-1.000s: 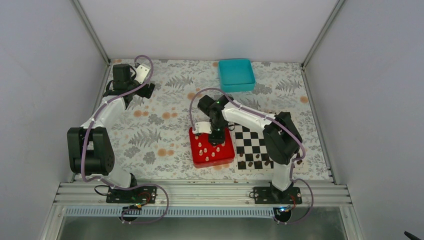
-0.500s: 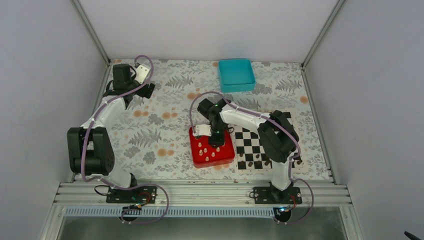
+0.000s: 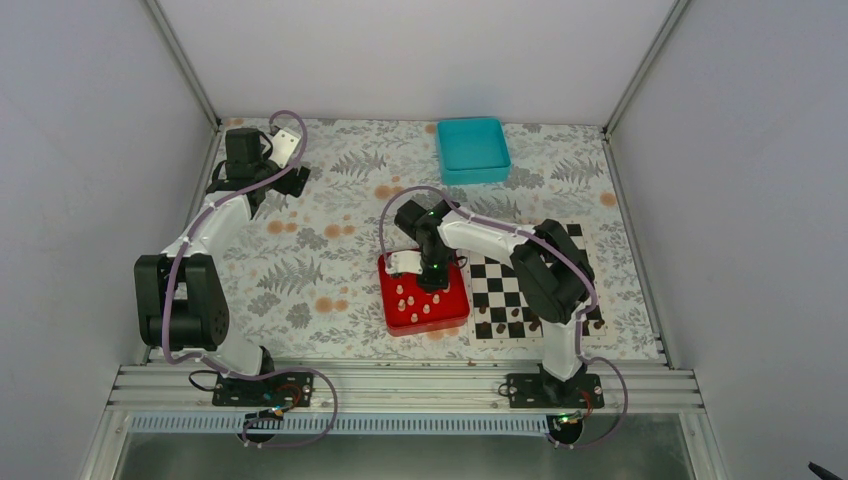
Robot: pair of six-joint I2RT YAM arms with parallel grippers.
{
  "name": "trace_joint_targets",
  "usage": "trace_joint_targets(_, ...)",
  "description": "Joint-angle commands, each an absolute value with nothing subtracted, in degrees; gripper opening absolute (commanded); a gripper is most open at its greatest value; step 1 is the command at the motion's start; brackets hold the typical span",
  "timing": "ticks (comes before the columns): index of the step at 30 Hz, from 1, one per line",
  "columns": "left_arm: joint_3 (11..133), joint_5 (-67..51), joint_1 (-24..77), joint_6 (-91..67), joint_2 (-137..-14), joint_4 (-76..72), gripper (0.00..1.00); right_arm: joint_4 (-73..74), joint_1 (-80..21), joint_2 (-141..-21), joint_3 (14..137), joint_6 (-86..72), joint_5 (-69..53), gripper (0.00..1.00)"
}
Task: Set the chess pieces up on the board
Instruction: Pick up the chess piece from the storage box, then place the chess piece on the chessboard.
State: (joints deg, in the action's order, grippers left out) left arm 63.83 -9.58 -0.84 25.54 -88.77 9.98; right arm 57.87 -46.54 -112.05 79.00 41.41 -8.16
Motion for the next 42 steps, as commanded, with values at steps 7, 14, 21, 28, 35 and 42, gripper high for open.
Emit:
trace_joint_targets(7, 63.63, -10.28, -0.88, 26.19, -88.51, 9.4, 1.0, 59.27, -44.65, -106.35, 84.23, 40.87, -8.57, 0.08)
trace_joint_targets(14, 63.87, -10.45, -0.88, 26.19, -88.49, 9.4, 1.0, 63.83, -31.05, -101.72, 90.44, 42.75, -7.59, 0.07)
trace_joint_targets(21, 63.83, -10.72, -0.88, 26.19, -88.45, 9.41, 1.0, 64.95, -7.93, -100.75, 92.11, 47.66, -6.98, 0.08)
trace_joint_targets(28, 63.94, -11.16, -0.82, 26.1, -88.37, 9.4, 1.0, 64.46, 7.68, -106.05, 92.65, 51.54, -8.08, 0.08)
trace_joint_targets(35, 63.67, -11.07, -0.88, 26.1, -87.88, 9.31, 1.0, 62.14, 13.93, -112.51, 94.56, 52.38, -9.23, 0.08)
trace_joint_targets(42, 63.34, -10.73, -0.88, 26.19, -87.4, 9.23, 1.0, 61.04, 18.53, -119.09, 98.33, 52.03, -8.28, 0.09)
